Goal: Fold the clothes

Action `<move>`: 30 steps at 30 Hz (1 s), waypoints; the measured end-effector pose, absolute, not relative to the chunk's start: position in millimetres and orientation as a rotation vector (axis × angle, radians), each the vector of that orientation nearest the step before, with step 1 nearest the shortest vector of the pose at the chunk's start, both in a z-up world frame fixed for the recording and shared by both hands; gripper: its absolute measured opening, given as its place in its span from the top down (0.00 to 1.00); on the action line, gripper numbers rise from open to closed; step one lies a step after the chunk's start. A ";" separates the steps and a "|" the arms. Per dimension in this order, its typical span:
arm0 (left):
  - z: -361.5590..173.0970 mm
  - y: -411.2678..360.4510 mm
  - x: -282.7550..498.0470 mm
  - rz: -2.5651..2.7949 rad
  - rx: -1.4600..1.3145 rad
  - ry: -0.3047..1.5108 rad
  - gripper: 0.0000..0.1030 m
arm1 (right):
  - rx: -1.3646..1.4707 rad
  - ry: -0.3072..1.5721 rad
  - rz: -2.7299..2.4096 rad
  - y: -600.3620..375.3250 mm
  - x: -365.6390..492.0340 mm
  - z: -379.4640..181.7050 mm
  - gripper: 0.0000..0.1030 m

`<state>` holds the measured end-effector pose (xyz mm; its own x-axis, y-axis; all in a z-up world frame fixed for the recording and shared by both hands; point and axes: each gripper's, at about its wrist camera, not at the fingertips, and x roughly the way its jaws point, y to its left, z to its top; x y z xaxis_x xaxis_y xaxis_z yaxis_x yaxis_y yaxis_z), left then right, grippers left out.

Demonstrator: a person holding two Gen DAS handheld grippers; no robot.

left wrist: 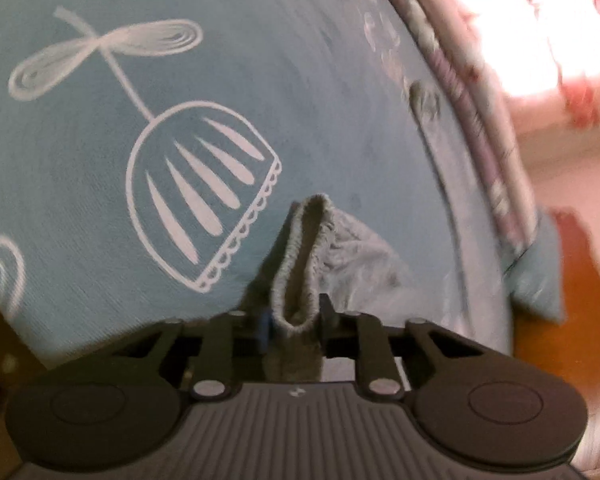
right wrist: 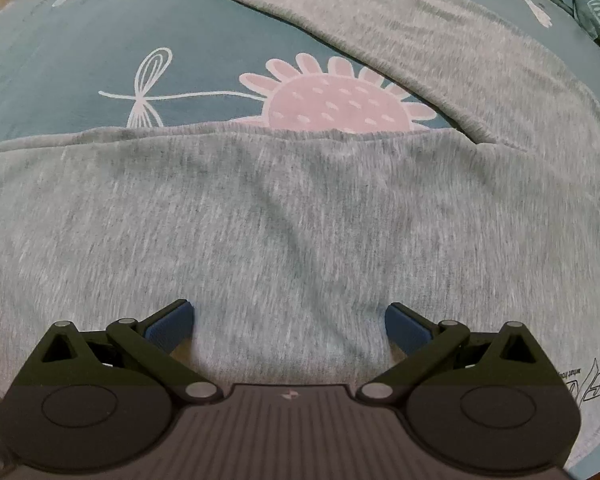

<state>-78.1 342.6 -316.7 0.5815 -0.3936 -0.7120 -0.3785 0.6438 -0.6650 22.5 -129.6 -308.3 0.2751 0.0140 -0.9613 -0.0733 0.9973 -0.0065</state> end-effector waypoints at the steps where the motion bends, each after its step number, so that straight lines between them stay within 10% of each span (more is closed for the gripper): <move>1: -310.5 338.9 -75.2 0.007 -0.866 1.002 0.88 | -0.055 1.297 0.059 -129.4 23.6 -308.0 0.00; 8: -270.1 314.6 -54.5 0.061 -0.617 1.079 0.90 | -0.066 1.281 0.037 -119.3 27.3 -290.4 0.00; 18: -247.6 325.1 -39.8 0.067 -0.437 1.048 0.50 | -0.075 1.228 0.111 -107.3 21.0 -273.7 0.00; 28: -268.1 294.5 16.6 -0.303 0.110 1.070 0.50 | -0.026 1.237 0.101 -116.4 21.0 -272.8 0.00; 30: -267.1 284.4 16.4 -0.340 0.223 1.032 0.65 | -0.023 1.243 0.097 -118.4 19.9 -274.9 0.00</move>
